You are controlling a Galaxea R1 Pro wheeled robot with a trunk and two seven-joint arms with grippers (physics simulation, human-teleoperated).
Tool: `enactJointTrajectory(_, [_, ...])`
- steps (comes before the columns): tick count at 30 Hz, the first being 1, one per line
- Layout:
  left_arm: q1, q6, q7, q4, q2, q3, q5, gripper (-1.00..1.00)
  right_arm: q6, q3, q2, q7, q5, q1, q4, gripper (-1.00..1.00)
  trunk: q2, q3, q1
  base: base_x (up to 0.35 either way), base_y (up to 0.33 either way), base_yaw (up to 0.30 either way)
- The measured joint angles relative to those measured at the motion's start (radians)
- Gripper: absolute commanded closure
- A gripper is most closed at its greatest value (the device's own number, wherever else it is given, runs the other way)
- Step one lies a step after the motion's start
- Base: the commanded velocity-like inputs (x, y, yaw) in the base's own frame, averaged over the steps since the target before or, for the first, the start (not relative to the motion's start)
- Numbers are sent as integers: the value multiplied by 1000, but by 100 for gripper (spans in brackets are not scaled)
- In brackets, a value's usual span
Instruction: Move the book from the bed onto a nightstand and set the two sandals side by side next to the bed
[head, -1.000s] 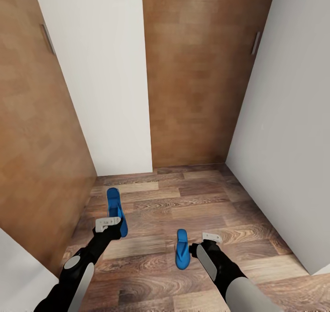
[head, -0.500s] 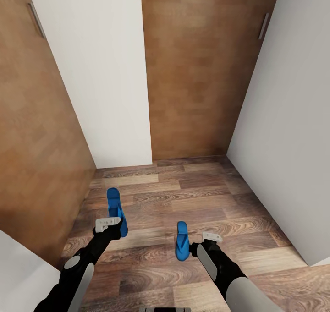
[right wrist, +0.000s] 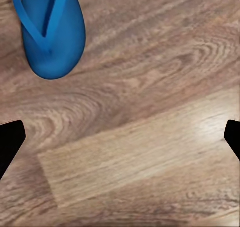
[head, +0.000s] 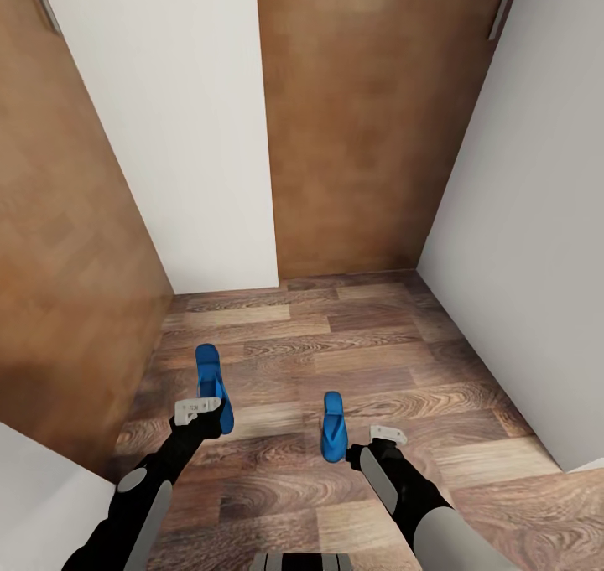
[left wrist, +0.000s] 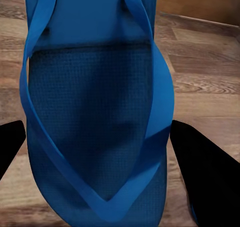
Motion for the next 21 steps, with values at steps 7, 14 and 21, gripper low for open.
enactJointTrajectory(7, [0, 0, 0, 0, 0, 0, 1, 100, 0, 1, 0, -1, 0, 0, 0, -100, 0, -4, 0, 0, 0, 0])
enactJointTrajectory(14, [0, 0, 0, 0, 0, 0, 0, 100, 1, 1, 1, 0, 0, 0, 2, -100, 0, -4, 0, 127, 0, 0])
enactJointTrajectory(21, [0, -1, 0, 0, 0, 0, 0, 100, 2, 1, 2, 1, -1, 0, 2, -100, 0, -4, 0, 85, 0, 0])
